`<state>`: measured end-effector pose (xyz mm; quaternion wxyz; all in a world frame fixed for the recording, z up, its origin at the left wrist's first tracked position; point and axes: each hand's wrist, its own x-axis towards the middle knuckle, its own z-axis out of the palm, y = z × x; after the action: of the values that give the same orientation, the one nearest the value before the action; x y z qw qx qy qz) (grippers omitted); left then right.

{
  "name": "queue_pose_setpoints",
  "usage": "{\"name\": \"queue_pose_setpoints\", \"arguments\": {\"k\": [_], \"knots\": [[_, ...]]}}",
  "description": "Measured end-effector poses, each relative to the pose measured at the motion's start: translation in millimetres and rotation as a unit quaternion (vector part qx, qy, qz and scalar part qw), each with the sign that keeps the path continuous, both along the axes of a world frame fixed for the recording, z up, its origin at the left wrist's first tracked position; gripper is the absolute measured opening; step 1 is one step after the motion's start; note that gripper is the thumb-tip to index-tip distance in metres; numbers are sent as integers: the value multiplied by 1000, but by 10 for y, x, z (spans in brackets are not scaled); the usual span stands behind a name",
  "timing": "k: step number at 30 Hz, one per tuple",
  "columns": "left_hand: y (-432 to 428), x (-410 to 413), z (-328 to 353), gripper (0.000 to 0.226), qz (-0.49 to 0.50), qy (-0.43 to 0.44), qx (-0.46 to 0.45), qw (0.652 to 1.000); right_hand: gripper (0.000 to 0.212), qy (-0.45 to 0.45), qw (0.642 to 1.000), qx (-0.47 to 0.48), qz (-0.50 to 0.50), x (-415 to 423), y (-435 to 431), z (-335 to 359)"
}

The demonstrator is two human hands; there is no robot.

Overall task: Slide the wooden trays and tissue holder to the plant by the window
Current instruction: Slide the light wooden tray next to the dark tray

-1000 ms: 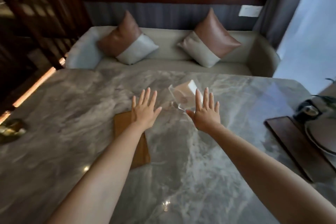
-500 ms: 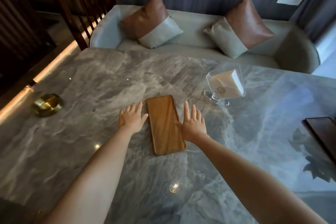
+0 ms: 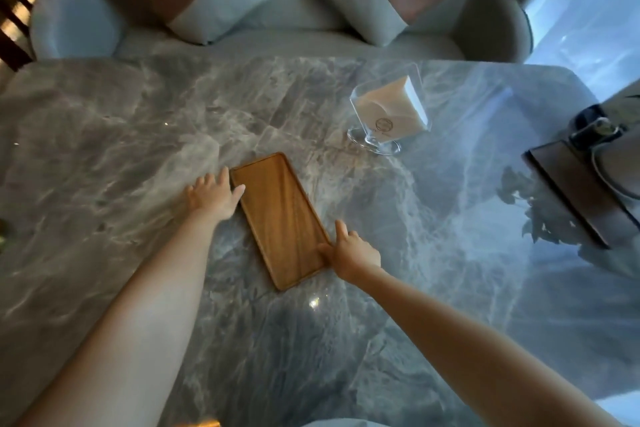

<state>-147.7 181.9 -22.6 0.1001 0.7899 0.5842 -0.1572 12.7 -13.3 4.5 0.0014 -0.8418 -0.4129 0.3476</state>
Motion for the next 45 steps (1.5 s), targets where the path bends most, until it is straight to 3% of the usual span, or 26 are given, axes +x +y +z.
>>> {"name": "queue_pose_setpoints", "arguments": {"k": [13, 23, 33, 41, 45], "knots": [[284, 273, -124, 55, -53, -37, 3, 998, 33, 90, 984, -11, -154, 51, 41, -149], [123, 131, -45, 66, 19, -36, -62, 997, 33, 142, 968, 10, -205, 103, -13, -111], [-116, 376, 274, 63, 28, -69, -46, 996, 22, 134, 971, 66, -188, 483, -258, 62], [-446, 1126, 421, 70, 16, -144, -90, 985, 30, 97, 971, 103, -193, 1223, -686, 171], [-692, 1643, 430, 74, -9, -147, -106, 983, 24, 73, 970, 107, -207, 1644, -1005, 212]]}}
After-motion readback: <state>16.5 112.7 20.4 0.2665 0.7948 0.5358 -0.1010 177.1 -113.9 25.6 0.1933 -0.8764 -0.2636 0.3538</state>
